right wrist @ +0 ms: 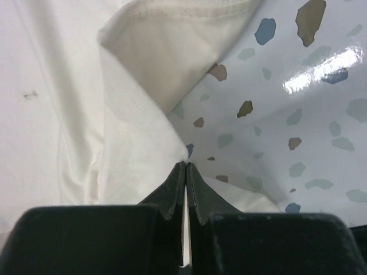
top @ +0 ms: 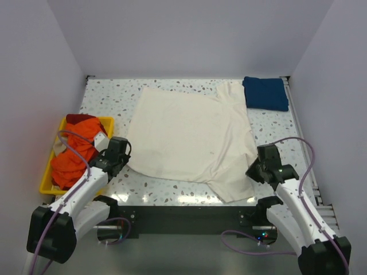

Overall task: Fold and stack the t-shirts
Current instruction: Fold the tshirt

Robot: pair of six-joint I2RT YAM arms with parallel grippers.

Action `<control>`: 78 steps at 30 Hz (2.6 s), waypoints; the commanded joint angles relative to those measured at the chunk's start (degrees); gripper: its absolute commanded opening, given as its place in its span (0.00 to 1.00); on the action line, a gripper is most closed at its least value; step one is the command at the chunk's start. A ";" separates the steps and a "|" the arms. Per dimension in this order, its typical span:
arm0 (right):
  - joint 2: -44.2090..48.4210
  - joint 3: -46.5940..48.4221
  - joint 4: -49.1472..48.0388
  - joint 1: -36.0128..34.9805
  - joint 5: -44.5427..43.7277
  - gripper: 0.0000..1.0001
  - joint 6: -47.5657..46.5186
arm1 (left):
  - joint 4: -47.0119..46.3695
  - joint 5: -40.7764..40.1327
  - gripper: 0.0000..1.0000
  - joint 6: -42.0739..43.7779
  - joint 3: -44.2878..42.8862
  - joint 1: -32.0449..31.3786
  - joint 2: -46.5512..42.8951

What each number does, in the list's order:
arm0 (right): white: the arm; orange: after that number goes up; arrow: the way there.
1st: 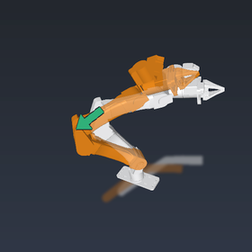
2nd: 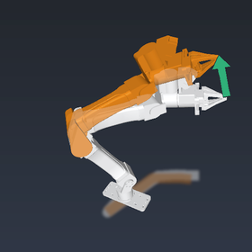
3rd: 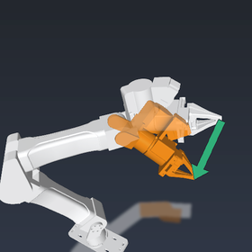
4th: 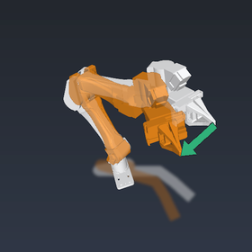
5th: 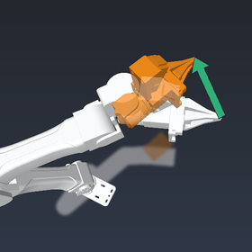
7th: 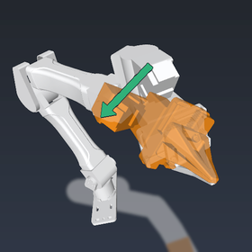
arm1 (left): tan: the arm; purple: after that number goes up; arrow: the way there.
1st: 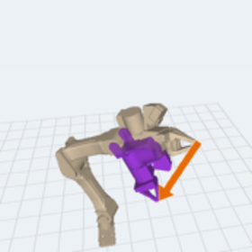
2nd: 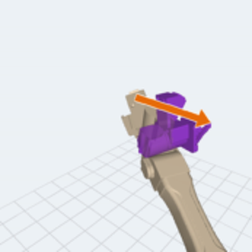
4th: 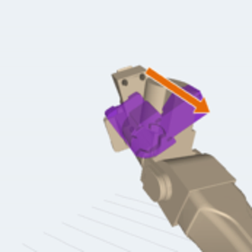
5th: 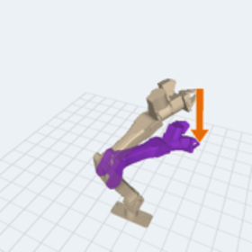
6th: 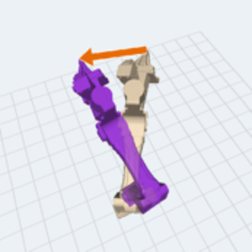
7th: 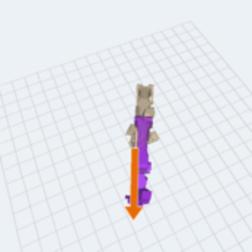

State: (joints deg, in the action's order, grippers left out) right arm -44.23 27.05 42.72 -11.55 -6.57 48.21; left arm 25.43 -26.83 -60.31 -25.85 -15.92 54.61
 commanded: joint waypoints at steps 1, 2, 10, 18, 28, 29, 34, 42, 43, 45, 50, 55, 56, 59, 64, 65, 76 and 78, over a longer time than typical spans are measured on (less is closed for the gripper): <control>3.96 4.76 9.73 0.13 1.03 0.00 -1.45 | 0.93 -1.73 0.00 1.08 -3.07 -0.16 -1.08; 5.80 5.20 10.36 0.04 1.99 0.00 -1.71 | 1.55 -1.65 0.00 1.08 -3.24 -0.25 -1.17; 12.41 12.05 20.28 0.13 4.99 0.00 -1.10 | 5.41 -2.35 0.00 0.64 -5.09 -0.25 -3.45; 16.72 21.02 27.76 0.13 5.33 0.00 -0.92 | 7.70 -2.44 0.00 0.64 -6.94 -0.16 -3.90; 21.20 21.55 31.90 0.21 7.63 0.00 0.66 | 7.97 -2.18 0.00 0.72 -8.69 -0.16 -3.37; 20.85 21.64 31.46 0.21 7.54 0.00 0.66 | 7.36 -1.91 0.00 1.42 -8.96 -0.16 -3.02; 13.31 22.96 24.19 0.21 5.26 0.00 -0.21 | 4.98 -2.17 0.00 2.57 -14.92 -0.07 5.91; -6.64 24.54 5.55 0.21 -0.46 0.00 -5.14 | 0.50 -0.24 0.00 5.81 -25.47 1.68 22.02; -10.75 24.89 2.75 0.21 -0.64 0.00 -5.31 | -0.20 0.02 0.00 6.17 -26.44 2.21 24.99; -14.20 25.33 -1.65 0.21 -1.25 0.00 -6.02 | -0.29 0.37 0.00 6.70 -29.59 2.91 29.30; -25.72 28.66 -5.71 0.30 -4.06 0.00 -7.69 | -1.26 1.96 0.00 6.88 -34.78 4.32 35.03; -31.00 32.97 -7.65 0.65 -5.47 0.00 -9.70 | -0.56 2.22 0.00 7.14 -38.31 5.20 39.34; -32.14 34.81 -7.48 0.74 -5.30 0.00 -9.97 | -0.47 2.48 0.00 7.05 -38.84 5.37 39.78; -33.99 36.93 -7.65 1.09 -5.47 0.00 -10.59 | -1.35 2.57 0.00 7.23 -39.37 5.81 40.92; -36.28 38.17 -9.14 2.58 -4.25 0.00 -10.85 | -1.52 2.92 0.00 8.02 -41.21 6.96 43.82; -36.54 38.17 -9.49 3.37 -3.46 0.00 -10.94 | -1.44 2.92 0.00 8.37 -42.08 7.31 44.35; -39.26 36.06 -13.01 9.17 1.90 0.00 -12.43 | -3.46 5.73 0.00 8.28 -45.43 8.28 49.27; -39.71 36.15 -12.93 9.70 2.26 0.00 -12.70 | -3.55 6.52 0.00 8.37 -46.31 8.28 50.07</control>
State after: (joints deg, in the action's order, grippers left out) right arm -82.96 63.09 32.47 -2.57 -5.63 36.84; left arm 24.56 -21.08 -52.86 -69.21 -8.25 103.74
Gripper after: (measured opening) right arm 0.010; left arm 0.068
